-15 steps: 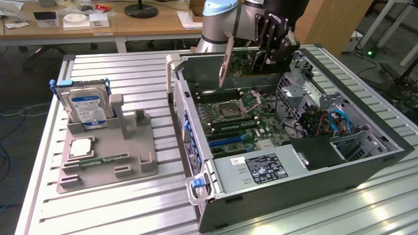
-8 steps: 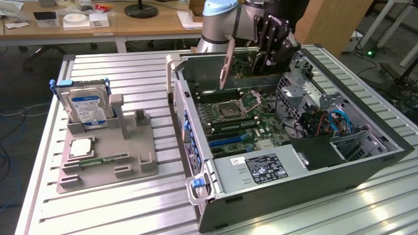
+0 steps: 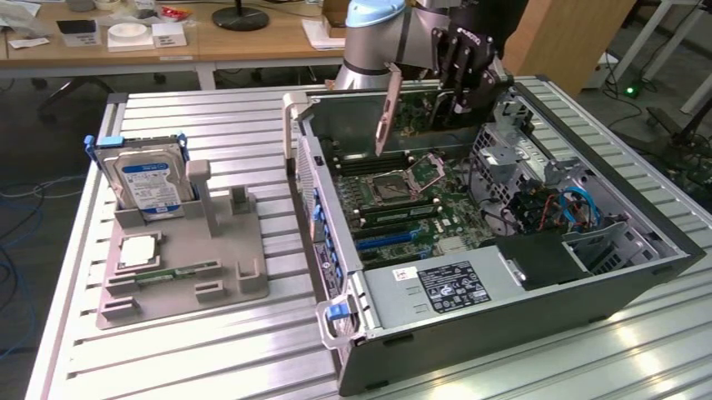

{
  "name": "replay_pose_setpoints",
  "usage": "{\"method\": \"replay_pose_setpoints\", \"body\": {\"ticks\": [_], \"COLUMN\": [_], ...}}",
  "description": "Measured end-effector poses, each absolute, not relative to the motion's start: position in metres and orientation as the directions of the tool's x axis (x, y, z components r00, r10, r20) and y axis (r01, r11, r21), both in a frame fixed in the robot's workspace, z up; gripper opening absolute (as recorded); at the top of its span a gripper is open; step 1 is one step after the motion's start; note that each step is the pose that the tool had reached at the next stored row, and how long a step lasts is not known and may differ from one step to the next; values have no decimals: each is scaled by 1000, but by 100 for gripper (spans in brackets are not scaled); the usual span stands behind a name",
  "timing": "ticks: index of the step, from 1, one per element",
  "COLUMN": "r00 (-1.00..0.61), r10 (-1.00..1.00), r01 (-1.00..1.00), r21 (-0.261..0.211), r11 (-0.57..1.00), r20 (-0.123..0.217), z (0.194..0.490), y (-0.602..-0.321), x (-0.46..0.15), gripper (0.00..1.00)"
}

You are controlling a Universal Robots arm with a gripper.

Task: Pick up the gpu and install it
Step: 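Insert the gpu into the slot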

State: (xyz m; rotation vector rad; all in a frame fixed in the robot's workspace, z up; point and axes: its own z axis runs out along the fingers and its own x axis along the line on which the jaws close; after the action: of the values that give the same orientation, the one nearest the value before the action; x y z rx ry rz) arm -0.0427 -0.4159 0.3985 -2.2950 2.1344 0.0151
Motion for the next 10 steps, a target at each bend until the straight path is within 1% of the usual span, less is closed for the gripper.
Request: {"method": "replay_pose_setpoints", "body": {"ticks": [10], "r00": [54], "r10": [-998], "r01": [-999], "r21": [-2], "r11": [-54], "r20": [-14], "z": [391], "y": [-416], "x": [-43], "gripper": [28]}}
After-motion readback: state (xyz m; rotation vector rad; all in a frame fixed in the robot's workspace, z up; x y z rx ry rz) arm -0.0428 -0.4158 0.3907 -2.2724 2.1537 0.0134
